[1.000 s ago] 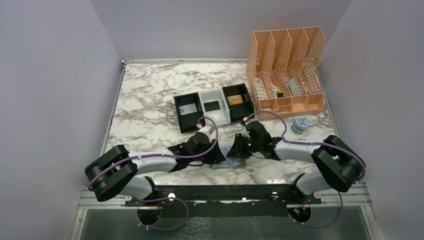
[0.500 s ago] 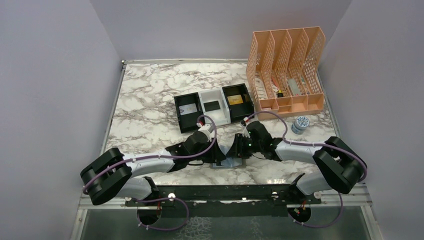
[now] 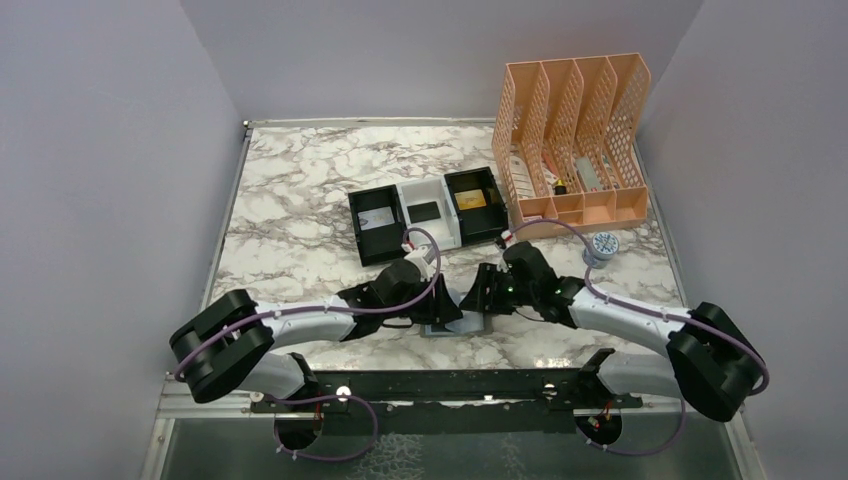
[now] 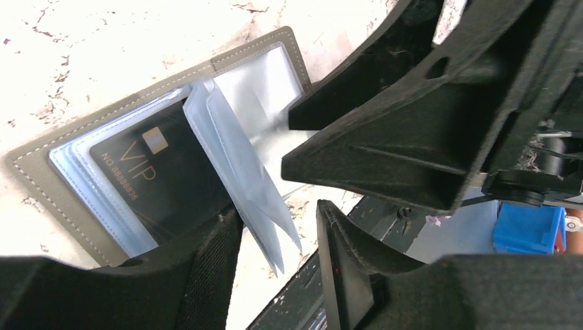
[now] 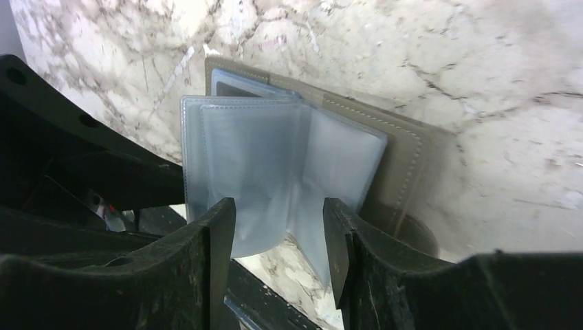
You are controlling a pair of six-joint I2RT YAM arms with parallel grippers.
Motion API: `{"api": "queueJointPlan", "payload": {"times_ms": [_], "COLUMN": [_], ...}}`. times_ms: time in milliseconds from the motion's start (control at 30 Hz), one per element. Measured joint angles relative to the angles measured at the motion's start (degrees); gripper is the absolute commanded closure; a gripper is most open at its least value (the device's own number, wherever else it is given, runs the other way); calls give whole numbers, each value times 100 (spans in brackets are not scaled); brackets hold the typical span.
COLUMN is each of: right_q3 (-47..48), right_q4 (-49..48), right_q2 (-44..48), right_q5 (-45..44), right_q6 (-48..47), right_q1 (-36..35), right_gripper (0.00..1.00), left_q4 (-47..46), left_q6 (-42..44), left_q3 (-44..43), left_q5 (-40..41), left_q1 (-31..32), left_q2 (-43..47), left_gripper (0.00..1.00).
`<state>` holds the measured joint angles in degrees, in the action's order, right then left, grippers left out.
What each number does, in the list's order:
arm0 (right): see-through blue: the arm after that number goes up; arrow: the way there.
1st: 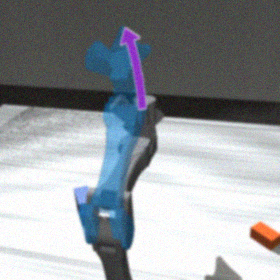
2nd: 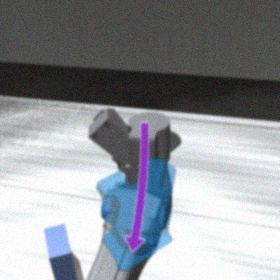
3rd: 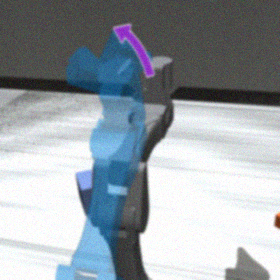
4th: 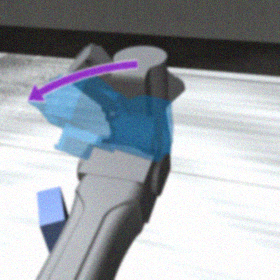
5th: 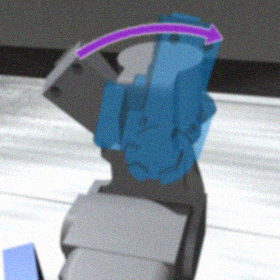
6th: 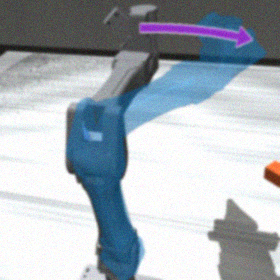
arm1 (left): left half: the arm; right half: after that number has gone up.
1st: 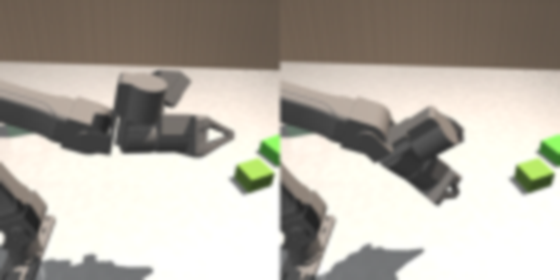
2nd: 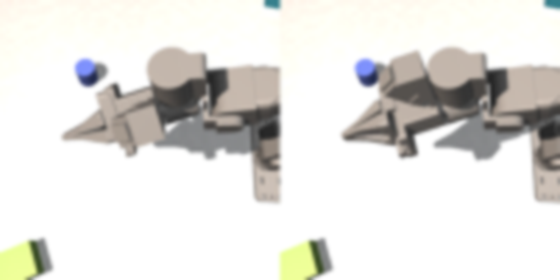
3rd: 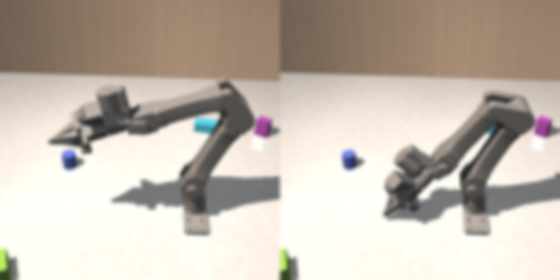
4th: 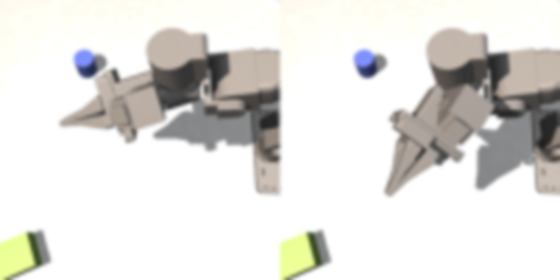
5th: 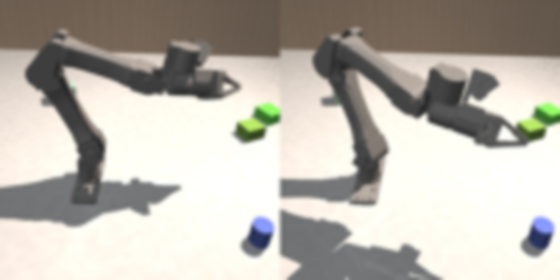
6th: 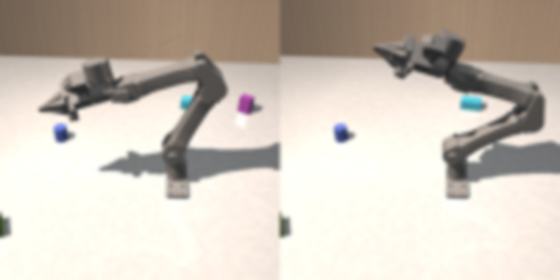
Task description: Take the credit cards out of the card holder
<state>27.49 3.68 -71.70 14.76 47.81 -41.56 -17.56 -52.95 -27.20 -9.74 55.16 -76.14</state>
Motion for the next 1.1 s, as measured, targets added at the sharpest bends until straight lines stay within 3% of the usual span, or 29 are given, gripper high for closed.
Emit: {"api": "queueJointPlan", "payload": {"times_ms": [200,267,367,600,867,1100], "right_q3": [122,201,291,310,310,297], "right_q4": [778,1080,1521,2065,2055,1585], "right_q2": [732,940,1335,2428,2549,1873], "right_q5": [-820,-1154,-1705,-2603,-2544,-1530], "right_q6": [39,59,140,284,243,50], "right_q1": [0,0,0,0,0,0], "right_gripper": [49,49,49,47,53,60], "left_q4": [-151,-188,-275,-535,-588,-640], "left_q6": [22,50,109,162,140,79], "left_q3": [-149,-254,-450,-868,-813,-332], "left_q5": [-129,-177,-286,-501,-503,-256], "left_q1": [-2,0,11,98,118,118], "left_q2": [-280,-391,-562,-1272,-1488,-601], "left_gripper": [63,61,50,49,46,43]}}
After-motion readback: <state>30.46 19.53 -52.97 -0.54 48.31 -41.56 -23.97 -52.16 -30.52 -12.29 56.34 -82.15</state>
